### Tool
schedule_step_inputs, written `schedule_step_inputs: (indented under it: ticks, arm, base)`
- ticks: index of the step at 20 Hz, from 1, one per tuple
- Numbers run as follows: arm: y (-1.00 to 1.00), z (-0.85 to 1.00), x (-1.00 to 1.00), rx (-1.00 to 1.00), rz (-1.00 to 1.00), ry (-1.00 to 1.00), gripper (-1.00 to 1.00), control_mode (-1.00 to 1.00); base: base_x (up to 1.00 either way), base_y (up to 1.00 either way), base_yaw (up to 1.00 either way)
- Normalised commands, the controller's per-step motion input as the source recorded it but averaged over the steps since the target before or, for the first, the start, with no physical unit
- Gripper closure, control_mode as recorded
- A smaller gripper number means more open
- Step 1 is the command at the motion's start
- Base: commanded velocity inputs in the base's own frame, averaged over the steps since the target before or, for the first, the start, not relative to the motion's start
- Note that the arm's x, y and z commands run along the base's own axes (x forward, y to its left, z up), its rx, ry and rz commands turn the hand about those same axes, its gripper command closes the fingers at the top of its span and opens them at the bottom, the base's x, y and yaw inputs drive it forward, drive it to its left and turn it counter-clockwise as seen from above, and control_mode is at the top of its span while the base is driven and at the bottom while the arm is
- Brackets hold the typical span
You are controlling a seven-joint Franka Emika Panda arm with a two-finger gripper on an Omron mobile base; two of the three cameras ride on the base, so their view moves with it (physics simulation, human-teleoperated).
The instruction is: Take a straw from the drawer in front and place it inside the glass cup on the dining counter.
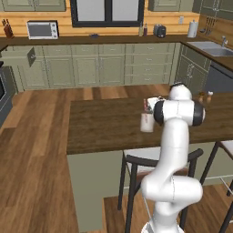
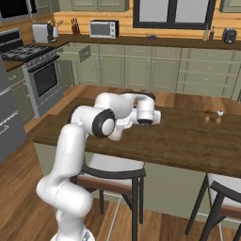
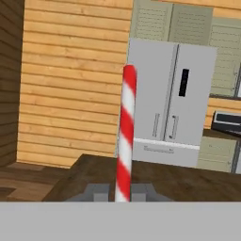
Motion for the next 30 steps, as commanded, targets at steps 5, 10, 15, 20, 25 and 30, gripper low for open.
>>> schedule_step_inputs:
  ticks: [5, 10, 15, 20, 25, 30]
  arm:
    - [-0.17, -0.01, -0.88, 0.01, 0.0, -0.17, 1.0, -1.0]
    - [0.01, -0.13, -0.44, 0.0, 0.0, -0.16, 1.0, -1.0]
    - [0.18, -0.13, 0.16, 0.01, 0.0, -0.13, 1.0, -1.0]
    - [0.07, -0.17, 0.35, 0.0, 0.0, -0.06, 1.0, -1.0]
    - [0.01, -0.13, 0.18, 0.0, 0.0, 0.0, -1.0, -1.0]
    - [0.0, 0.0, 0.03, 0.0, 0.0, 0.0, -1.0, -1.0]
  base:
    - [0.0, 0.0, 0.0]
    - [0.0, 0.0, 0.0]
    - [0.0, 0.0, 0.0]
    - [0.0, 0.0, 0.0]
    - [0.0, 0.0, 0.0]
    - [0.0, 0.0, 0.0]
